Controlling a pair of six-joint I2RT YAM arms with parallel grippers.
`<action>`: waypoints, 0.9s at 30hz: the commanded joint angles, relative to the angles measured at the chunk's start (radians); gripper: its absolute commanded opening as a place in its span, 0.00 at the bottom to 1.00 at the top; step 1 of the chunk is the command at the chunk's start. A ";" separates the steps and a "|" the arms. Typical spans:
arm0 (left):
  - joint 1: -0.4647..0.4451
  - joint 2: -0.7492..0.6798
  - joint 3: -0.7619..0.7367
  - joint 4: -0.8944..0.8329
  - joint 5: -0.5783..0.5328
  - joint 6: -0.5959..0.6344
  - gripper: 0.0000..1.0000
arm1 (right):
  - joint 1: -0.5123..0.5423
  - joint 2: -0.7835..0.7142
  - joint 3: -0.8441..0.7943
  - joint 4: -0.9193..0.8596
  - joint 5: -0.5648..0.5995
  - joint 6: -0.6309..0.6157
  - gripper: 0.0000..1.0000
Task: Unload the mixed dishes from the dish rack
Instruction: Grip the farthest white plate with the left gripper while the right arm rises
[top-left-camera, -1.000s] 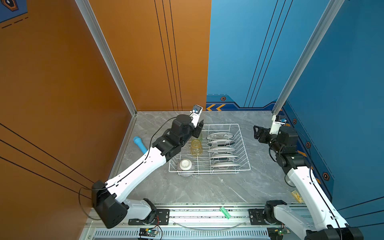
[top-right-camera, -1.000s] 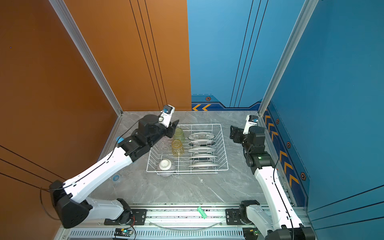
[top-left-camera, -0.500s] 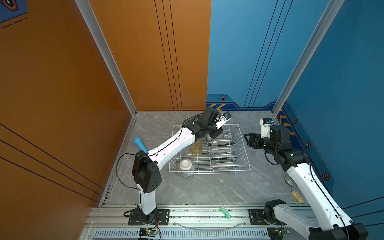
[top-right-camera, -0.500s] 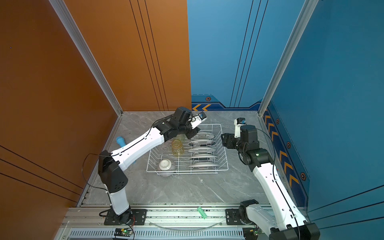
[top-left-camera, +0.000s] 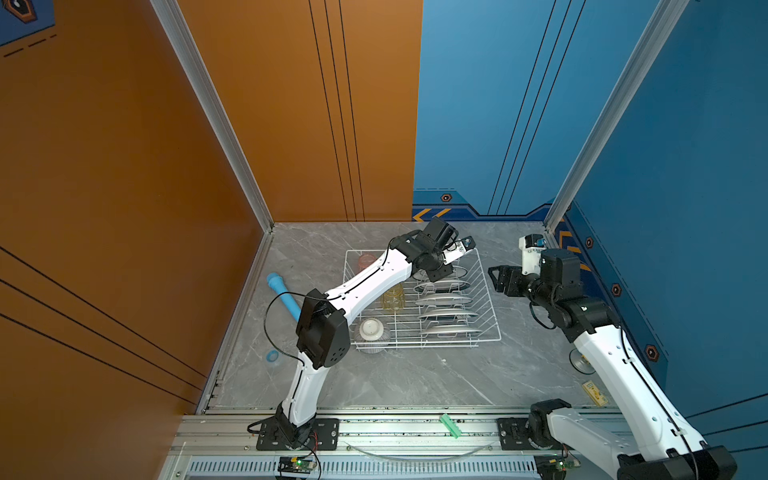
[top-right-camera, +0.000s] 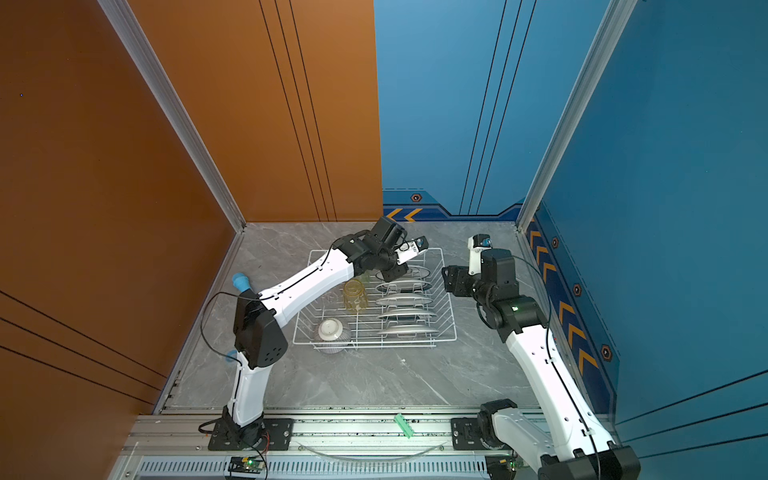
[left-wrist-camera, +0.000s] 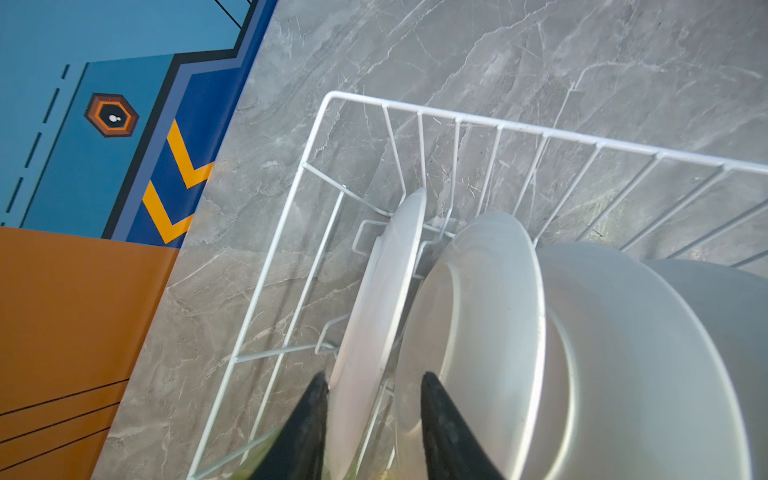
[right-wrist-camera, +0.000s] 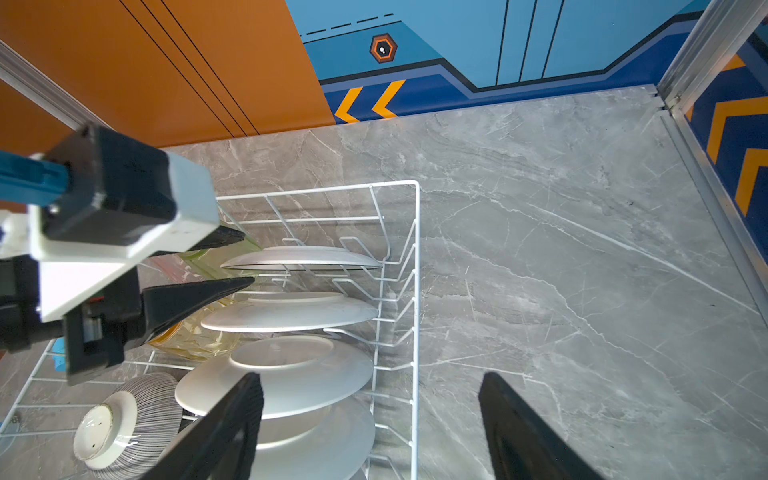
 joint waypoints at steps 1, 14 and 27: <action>0.004 0.029 0.053 -0.041 -0.006 0.019 0.38 | 0.006 -0.005 0.020 -0.011 0.015 -0.017 0.81; 0.021 0.127 0.145 -0.068 -0.085 0.056 0.34 | -0.002 -0.017 0.011 -0.002 0.009 -0.019 0.81; 0.002 0.177 0.186 -0.067 -0.203 0.114 0.19 | -0.011 -0.033 0.008 0.001 -0.005 -0.014 0.81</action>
